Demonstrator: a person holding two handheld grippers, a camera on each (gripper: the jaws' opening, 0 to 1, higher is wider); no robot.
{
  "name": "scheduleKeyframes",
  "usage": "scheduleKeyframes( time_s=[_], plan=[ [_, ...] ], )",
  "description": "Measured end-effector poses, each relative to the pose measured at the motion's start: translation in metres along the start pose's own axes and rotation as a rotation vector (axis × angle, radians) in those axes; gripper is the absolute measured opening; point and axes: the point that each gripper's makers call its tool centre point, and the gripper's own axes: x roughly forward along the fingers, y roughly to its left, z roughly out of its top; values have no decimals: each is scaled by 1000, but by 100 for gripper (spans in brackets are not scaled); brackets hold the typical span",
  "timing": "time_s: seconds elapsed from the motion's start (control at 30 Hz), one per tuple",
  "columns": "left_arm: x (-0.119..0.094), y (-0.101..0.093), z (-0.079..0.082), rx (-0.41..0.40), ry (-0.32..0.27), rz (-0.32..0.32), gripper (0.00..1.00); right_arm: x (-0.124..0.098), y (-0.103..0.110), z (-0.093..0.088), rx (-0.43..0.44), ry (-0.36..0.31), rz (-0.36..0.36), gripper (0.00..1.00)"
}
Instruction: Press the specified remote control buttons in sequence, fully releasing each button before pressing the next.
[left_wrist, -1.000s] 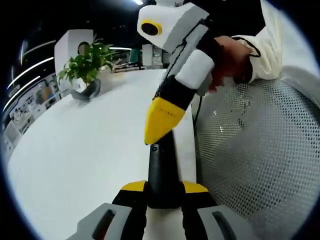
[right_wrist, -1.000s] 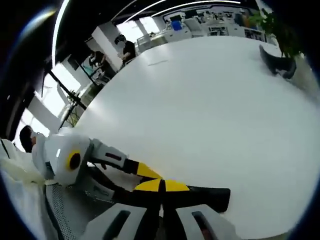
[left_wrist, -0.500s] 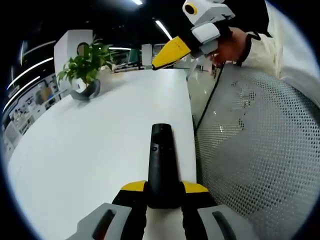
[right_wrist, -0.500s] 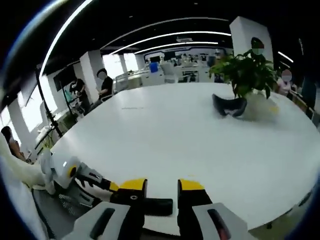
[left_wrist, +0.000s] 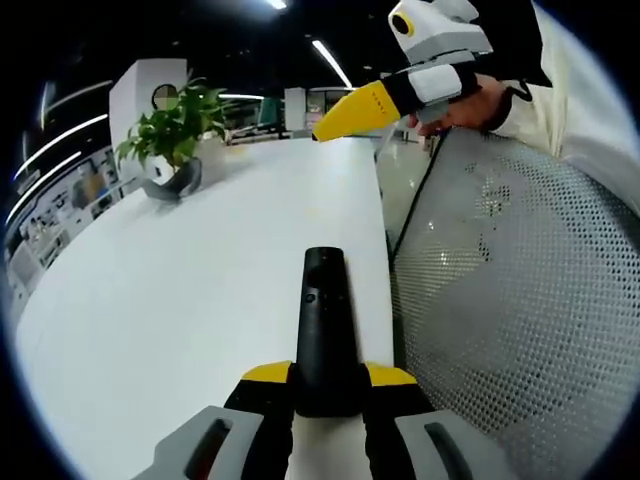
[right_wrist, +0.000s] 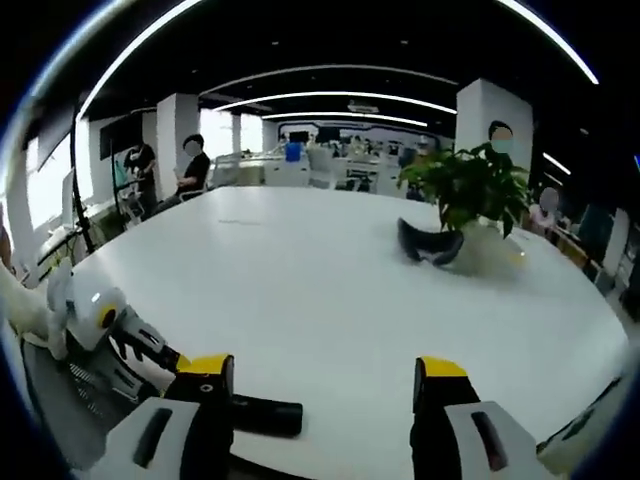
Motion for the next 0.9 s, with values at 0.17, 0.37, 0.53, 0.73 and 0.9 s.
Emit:
scheduleKeyframes(
  time_s=[0.17, 0.37, 0.53, 0.73, 0.9],
  plan=[
    [0, 1, 0, -1, 7, -2, 25, -4, -16, -6, 41, -21, -46, 78],
    [-1, 3, -1, -7, 33, -7, 24, -2, -34, -12, 81, -45, -102, 93],
    [-6, 8, -4, 13, 69, -17, 24, 2, -39, -20, 118, -21, -108, 99],
    [-14, 14, -10, 26, 97, -11, 24, 3, -37, -25, 130, 1, -89, 96],
    [-17, 18, -14, 69, 143, -35, 23, 4, -34, -31, 97, 39, -84, 90]
  ],
)
